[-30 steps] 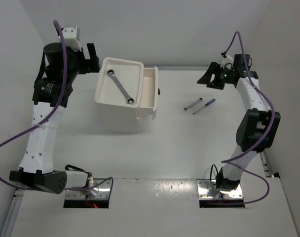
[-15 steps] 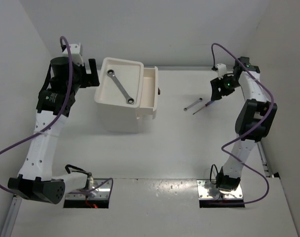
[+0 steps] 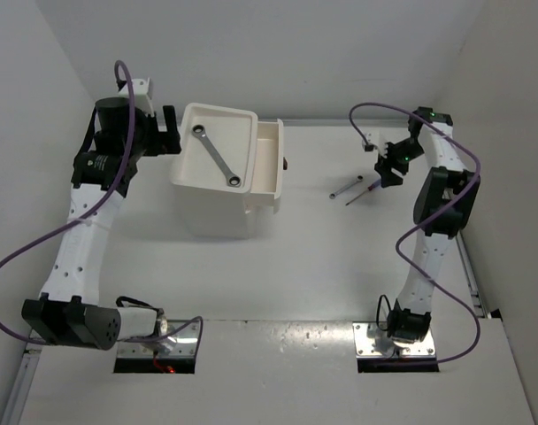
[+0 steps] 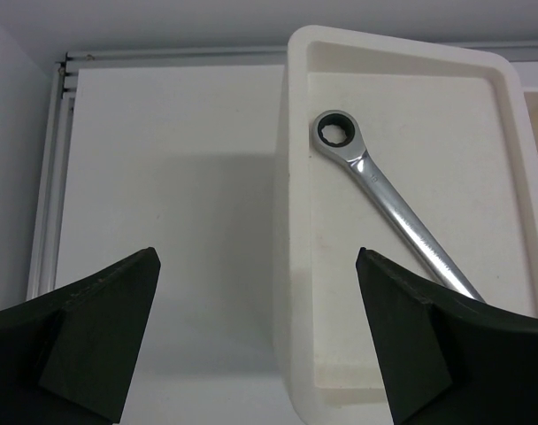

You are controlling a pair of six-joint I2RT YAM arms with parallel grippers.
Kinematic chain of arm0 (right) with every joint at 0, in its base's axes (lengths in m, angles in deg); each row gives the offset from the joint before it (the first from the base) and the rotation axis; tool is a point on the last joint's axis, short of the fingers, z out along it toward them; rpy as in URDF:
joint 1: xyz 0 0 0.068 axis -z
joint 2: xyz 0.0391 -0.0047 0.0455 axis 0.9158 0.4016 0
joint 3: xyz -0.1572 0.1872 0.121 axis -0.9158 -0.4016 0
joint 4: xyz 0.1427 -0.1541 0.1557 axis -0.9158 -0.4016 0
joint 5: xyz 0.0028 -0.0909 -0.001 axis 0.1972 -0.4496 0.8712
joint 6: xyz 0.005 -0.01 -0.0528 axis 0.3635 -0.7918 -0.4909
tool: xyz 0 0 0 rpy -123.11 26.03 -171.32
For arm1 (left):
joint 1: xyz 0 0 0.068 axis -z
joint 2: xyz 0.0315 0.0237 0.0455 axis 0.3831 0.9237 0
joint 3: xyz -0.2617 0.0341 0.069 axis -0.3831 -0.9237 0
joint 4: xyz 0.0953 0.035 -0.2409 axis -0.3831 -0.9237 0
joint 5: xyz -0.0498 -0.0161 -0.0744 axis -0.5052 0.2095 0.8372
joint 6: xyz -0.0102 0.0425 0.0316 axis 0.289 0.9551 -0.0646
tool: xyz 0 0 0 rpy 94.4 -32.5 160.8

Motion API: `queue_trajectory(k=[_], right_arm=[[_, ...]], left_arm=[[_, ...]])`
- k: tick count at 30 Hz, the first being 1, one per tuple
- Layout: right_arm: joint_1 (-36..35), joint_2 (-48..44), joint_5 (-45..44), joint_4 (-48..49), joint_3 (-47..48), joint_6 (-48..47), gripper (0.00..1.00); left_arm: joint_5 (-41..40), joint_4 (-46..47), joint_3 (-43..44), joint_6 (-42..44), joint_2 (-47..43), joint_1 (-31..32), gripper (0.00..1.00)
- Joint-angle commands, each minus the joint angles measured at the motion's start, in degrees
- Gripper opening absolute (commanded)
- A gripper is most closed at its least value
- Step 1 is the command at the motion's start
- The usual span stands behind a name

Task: Sort the tools into containers

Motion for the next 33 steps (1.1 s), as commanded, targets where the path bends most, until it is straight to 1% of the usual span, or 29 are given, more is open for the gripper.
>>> queue_trajectory(k=[1, 3, 8, 12, 16, 21, 28, 29, 33], right_arm=[[-0.9, 0.5, 1.5, 0.9, 3.4, -5.4, 0.65], [-1.5, 1.0, 1.5, 3.4, 2.8, -5.4, 0.65], [-2.6, 3.8, -0.5, 3.1, 3.4, -5.4, 0.65], [-3.8, 6.8, -1.6, 0.8, 6.7, -5.4, 0.61], [-4.3, 8.6, -2.1, 0.1, 6.7, -5.4, 0.6], [-4.3, 10.8, -2.7, 0.1, 8.1, -5.4, 0.54], [-4.3, 13.5, -4.5, 0.1, 8.8, -4.9, 0.51], [-4.3, 13.6, -4.5, 0.1, 8.8, -4.9, 0.49], [-4.3, 14.6, -5.9, 0.1, 8.8, -4.3, 0.37]], left_arm=[[3.6, -0.1, 3.1, -1.8, 0.9, -2.0, 1.0], [4.8, -0.1, 3.6, -2.3, 2.3, -2.8, 1.0], [6.5, -0.1, 3.6, -2.3, 2.8, -4.1, 1.0], [7.2, -0.1, 3.1, -2.3, 3.4, -4.7, 1.0], [7.7, -0.1, 3.1, -2.3, 4.0, -5.2, 1.0], [7.7, -0.1, 3.1, -2.3, 4.7, -5.2, 1.0], [8.7, -0.1, 3.1, -2.9, 6.4, -5.7, 1.0], [8.7, -0.1, 3.1, -2.9, 6.4, -5.7, 1.0], [8.7, -0.1, 3.1, -2.9, 6.4, -5.7, 1.0]])
